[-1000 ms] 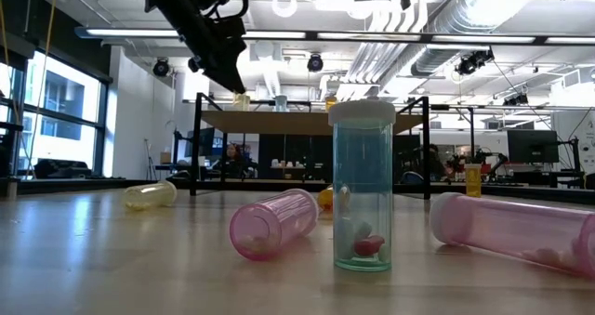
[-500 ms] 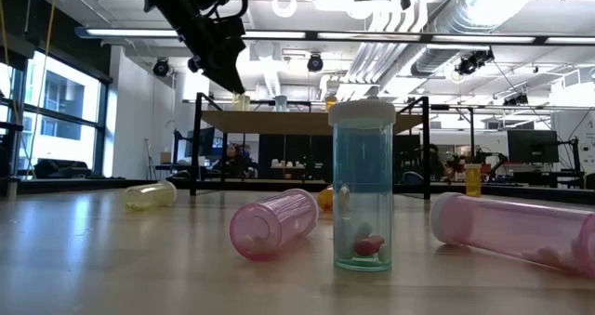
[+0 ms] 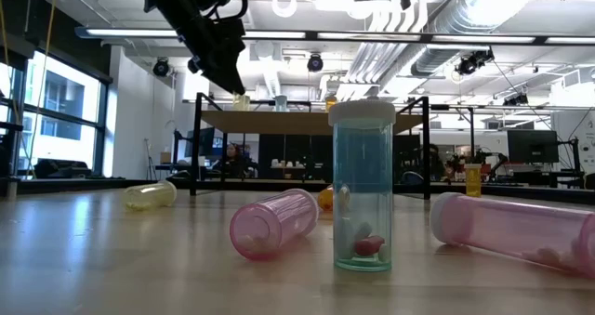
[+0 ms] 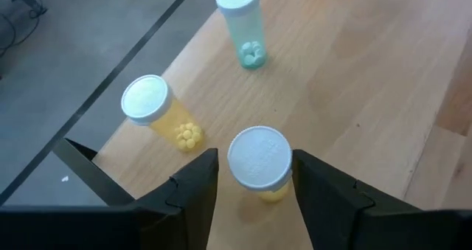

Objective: Pick and place medicine bottles onto shelf by color
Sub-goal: Put the right yellow pill bottle on the shelf aligned with the other yellow pill bottle, then put the bottom orange pill bottle on the shelf aligned with the other orange pill bottle

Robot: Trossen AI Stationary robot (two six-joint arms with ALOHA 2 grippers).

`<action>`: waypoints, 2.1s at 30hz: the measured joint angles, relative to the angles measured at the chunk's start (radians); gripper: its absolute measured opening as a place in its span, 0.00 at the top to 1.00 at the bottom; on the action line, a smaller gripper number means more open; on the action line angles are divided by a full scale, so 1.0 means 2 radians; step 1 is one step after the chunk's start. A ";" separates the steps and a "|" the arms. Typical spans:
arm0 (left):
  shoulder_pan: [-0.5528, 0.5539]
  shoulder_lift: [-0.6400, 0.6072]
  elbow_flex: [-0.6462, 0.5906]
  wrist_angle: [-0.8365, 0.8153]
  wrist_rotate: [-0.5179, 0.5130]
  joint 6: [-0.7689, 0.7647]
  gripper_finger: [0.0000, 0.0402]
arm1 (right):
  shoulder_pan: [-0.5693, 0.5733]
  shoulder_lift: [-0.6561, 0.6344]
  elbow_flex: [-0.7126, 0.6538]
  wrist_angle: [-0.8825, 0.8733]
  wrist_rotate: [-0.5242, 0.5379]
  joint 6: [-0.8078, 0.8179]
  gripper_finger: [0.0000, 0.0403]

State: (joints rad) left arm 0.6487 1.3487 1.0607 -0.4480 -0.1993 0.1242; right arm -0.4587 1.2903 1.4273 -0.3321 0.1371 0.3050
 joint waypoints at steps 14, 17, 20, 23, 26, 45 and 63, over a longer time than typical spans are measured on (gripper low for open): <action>0.000 0.000 0.000 0.001 -0.007 0.000 0.58 | 0.000 0.000 0.000 0.000 0.000 0.000 0.53; 0.000 0.000 0.000 0.001 -0.007 0.000 0.54 | 0.000 0.000 0.000 0.000 0.000 0.000 0.53; 0.000 0.000 0.000 0.001 -0.007 -0.006 0.49 | 0.000 0.000 0.000 0.000 0.000 0.000 0.53; 0.000 0.000 0.000 0.001 -0.007 -0.018 0.45 | 0.000 0.000 0.000 0.000 0.000 0.000 0.53; 0.000 0.000 0.003 -0.006 -0.009 -0.021 0.43 | 0.000 0.000 0.000 0.000 0.000 0.000 0.53; 0.000 -0.003 0.138 -0.134 -0.011 -0.021 0.42 | 0.002 0.000 0.000 -0.023 -0.001 0.004 0.53; -0.024 -0.107 0.139 -0.156 0.034 -0.047 0.43 | -0.001 -0.012 0.000 -0.142 0.065 0.042 0.53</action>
State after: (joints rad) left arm 0.5999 1.1346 1.3395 -0.7610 -0.1312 0.0297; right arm -0.4603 1.2665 1.4269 -0.6153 0.2672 0.3882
